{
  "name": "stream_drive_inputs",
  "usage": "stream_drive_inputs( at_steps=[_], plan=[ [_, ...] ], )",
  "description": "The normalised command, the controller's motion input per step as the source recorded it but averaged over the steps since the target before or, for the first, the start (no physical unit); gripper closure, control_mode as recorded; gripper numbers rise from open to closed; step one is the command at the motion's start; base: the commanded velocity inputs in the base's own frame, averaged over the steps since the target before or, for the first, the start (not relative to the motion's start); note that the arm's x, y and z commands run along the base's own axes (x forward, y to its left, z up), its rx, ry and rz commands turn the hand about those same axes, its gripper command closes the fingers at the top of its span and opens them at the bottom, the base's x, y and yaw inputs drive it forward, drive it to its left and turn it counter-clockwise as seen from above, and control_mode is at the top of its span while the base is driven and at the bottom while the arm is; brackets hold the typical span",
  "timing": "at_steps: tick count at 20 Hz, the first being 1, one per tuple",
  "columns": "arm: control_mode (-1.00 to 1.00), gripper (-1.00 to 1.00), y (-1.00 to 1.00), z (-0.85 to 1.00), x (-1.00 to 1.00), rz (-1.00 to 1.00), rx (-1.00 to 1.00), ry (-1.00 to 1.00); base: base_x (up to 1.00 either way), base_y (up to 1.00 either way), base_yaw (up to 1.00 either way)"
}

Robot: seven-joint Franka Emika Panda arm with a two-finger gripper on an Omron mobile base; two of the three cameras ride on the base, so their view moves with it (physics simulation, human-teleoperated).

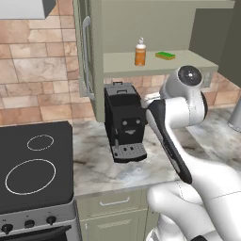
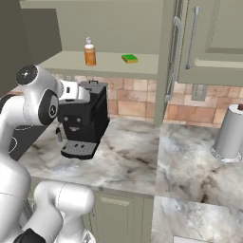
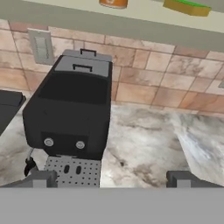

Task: Locate and retrieve the soap dispenser and sponge from the cabinet. Place them next to the sink.

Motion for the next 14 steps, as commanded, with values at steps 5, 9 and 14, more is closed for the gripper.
stream_drive_inputs(
  at_steps=[5,9,14],
  plan=[
    [-1.00,-1.00,-0.04,0.16,-0.02,0.00,0.01,0.00,0.00,0.00,0.00],
    [-1.00,-1.00,-0.06,0.23,0.00,0.00,0.05,0.00,0.00,0.00,0.00],
    [-1.00,-1.00,-0.03,0.26,0.00,0.00,0.09,-0.02,0.00,0.00,0.00]
  ],
)
